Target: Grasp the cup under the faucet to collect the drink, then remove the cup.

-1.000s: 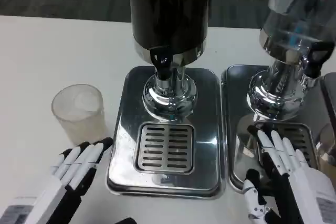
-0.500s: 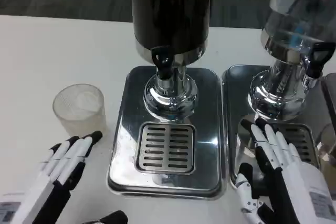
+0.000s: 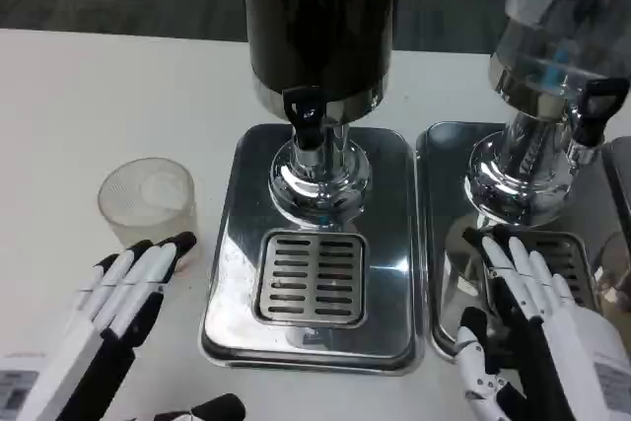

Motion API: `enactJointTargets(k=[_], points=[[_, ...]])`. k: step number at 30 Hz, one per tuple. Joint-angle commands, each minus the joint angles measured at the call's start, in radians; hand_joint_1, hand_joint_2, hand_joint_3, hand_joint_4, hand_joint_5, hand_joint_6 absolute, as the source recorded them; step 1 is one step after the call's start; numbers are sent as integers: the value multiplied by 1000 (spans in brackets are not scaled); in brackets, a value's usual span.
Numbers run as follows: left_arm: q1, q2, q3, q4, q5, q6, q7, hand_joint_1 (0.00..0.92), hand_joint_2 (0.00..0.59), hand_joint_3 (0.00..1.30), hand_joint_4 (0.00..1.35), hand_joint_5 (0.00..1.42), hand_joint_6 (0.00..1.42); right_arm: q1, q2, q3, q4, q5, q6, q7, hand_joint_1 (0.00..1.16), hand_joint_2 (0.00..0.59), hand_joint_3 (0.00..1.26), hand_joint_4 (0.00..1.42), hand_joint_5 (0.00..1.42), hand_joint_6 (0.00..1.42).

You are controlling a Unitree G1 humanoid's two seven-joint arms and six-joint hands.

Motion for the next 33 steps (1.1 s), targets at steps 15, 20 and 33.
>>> enactJointTargets(k=[15, 20, 33], points=[[-47, -5, 41, 42, -69, -64, 56, 0, 56, 0, 0, 0, 66, -4, -4, -3, 7, 20, -11, 20, 250, 575, 106, 0, 0, 0], [-80, 4, 40, 62, -76, -68, 50, 0, 45, 0, 0, 0, 93, -2, -2, -3, 6, 18, -11, 17, 256, 575, 106, 0, 0, 0], [-202, 7, 6, 138, -94, -55, 46, 0, 32, 0, 0, 0, 106, -2, 1, -3, 5, 25, -10, 22, 266, 575, 106, 0, 0, 0]])
